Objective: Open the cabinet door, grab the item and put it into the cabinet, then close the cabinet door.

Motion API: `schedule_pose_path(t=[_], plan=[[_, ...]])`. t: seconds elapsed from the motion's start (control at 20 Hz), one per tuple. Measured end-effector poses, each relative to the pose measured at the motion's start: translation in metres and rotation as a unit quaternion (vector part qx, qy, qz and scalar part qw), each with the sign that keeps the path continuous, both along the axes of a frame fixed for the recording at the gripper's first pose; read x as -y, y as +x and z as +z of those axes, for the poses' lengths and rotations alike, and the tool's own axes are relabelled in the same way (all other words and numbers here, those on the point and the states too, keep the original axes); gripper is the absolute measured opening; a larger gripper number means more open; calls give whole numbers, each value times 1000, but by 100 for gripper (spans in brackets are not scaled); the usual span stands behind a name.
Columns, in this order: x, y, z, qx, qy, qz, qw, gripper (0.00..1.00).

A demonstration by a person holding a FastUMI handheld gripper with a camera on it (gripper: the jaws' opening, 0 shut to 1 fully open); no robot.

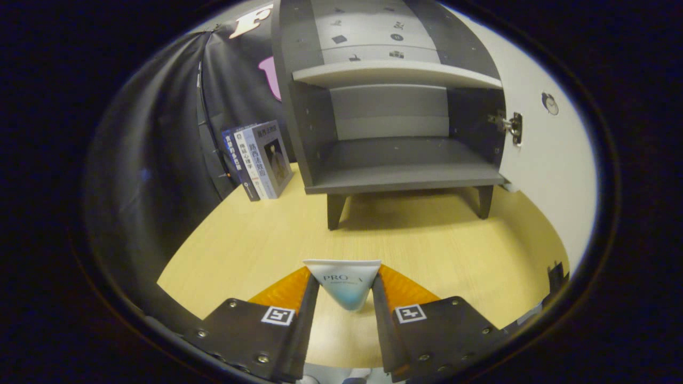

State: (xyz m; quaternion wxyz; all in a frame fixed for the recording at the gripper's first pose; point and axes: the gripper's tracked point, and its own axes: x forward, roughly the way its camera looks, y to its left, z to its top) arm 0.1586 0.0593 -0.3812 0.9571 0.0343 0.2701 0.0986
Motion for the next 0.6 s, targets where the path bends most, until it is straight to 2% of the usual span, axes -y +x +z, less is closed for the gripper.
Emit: schedule_pose_path(t=[0.2,0.4,0.6], plan=[[13,12,100,64,1,4,998,54],[29,45,209,139,-4,2,990,54],[41,101,267,170,-1,-8,985,53]])
